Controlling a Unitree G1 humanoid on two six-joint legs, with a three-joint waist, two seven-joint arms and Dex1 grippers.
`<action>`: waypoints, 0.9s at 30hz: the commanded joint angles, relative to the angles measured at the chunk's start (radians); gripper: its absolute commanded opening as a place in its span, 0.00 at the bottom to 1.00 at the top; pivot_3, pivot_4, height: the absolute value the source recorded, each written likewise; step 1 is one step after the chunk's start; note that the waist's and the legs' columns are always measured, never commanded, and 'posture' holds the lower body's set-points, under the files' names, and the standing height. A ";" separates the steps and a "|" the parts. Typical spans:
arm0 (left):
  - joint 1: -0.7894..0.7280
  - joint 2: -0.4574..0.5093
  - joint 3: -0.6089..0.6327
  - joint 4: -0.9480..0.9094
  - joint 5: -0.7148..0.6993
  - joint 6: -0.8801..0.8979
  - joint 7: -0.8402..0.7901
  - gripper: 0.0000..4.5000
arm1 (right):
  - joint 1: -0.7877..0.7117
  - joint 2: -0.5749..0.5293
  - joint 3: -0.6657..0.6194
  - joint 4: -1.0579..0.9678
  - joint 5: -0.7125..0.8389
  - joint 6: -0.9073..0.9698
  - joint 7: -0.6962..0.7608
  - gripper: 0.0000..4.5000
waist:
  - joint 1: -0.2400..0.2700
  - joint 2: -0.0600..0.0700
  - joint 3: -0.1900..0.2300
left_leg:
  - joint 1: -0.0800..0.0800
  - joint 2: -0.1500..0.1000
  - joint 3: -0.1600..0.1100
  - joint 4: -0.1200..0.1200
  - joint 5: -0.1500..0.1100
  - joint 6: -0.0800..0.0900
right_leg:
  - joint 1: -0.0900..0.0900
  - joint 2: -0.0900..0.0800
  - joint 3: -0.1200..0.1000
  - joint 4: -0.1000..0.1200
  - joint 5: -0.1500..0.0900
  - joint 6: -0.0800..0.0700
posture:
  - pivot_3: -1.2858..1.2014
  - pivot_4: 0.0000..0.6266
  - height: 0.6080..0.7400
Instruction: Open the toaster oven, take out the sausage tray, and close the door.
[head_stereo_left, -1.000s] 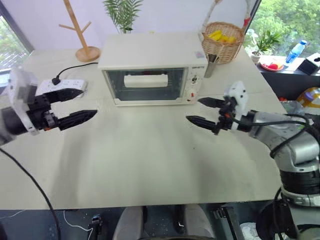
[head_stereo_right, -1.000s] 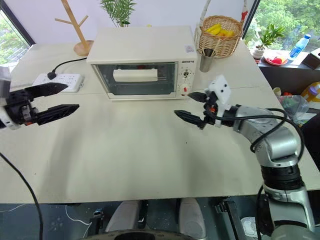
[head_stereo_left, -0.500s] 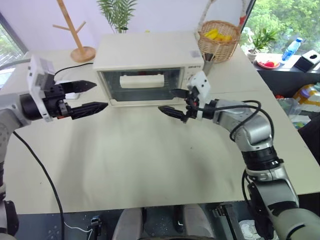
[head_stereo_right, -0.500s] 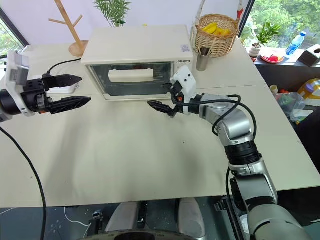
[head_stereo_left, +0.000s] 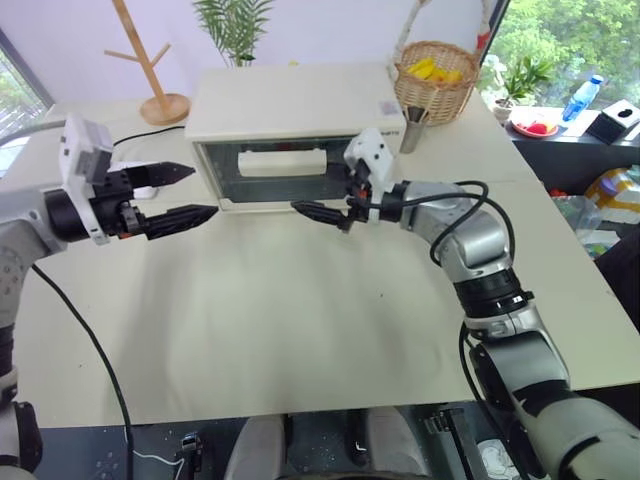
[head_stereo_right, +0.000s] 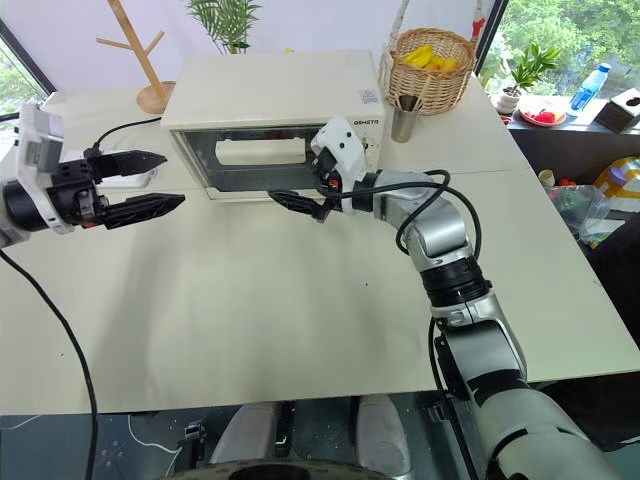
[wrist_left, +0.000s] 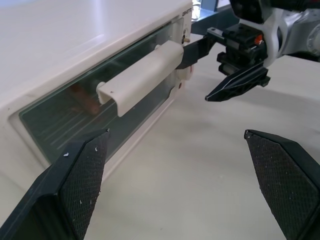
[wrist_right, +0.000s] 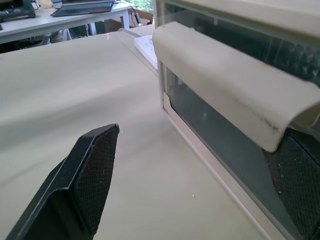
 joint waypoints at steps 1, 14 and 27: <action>-0.009 -0.001 0.021 -0.010 0.008 -0.019 0.001 1.00 | -0.030 0.007 -0.016 -0.036 -0.001 -0.018 0.008 0.99 | 0.000 0.000 0.000 | 0.000 0.000 0.000 0.000 0.000 0.000 | 0.000 0.000 0.000 0.000 0.000 0.000 | 0.52 0.24 1.00; -0.073 -0.034 -0.013 0.035 0.030 -0.017 -0.002 1.00 | 0.025 0.008 -0.036 -0.146 0.049 -0.024 0.055 0.99 | 0.000 0.000 0.000 | 0.000 0.000 0.000 0.000 0.000 0.000 | 0.000 0.000 0.000 0.001 0.000 0.000 | 0.52 0.24 1.00; -0.224 -0.101 -0.082 0.165 0.076 -0.032 -0.009 0.47 | 0.180 0.017 -0.032 -0.319 0.092 0.042 0.032 1.00 | -0.001 0.000 0.000 | -0.001 0.000 0.003 0.001 0.000 0.000 | -0.006 0.002 0.004 0.009 0.000 -0.001 | 0.52 0.24 1.00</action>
